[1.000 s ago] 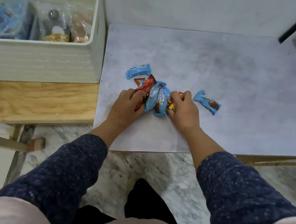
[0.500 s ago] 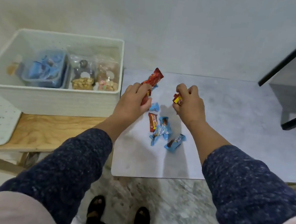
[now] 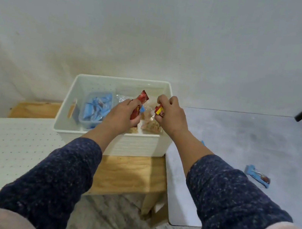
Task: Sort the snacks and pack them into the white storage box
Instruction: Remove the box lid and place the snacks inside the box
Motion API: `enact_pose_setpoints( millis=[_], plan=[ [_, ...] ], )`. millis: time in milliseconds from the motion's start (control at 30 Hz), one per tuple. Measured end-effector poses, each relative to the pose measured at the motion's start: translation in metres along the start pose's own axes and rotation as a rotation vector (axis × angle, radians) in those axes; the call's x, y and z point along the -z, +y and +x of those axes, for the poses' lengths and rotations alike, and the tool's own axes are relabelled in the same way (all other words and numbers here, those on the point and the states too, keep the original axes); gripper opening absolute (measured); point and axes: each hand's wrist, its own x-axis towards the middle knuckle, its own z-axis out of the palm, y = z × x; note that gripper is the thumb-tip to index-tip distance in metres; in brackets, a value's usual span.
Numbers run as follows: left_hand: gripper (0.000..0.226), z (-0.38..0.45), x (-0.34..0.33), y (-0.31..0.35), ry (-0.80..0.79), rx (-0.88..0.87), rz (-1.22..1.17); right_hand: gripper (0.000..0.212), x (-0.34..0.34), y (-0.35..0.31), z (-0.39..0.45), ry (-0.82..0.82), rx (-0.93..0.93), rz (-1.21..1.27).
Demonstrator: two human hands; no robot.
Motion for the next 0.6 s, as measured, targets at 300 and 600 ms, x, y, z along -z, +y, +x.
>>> enact_pose_setpoints(
  millis=[300,600],
  plan=[
    [0.063,0.011,-0.023,-0.037,-0.337,0.150,0.038,0.066,-0.032,0.003,0.007,-0.105,-0.070,0.007],
    [0.064,0.046,-0.035,0.008,-0.171,-0.027,-0.027,0.076,0.002,0.052,-0.014,0.005,-0.140,-0.089]
  ],
)
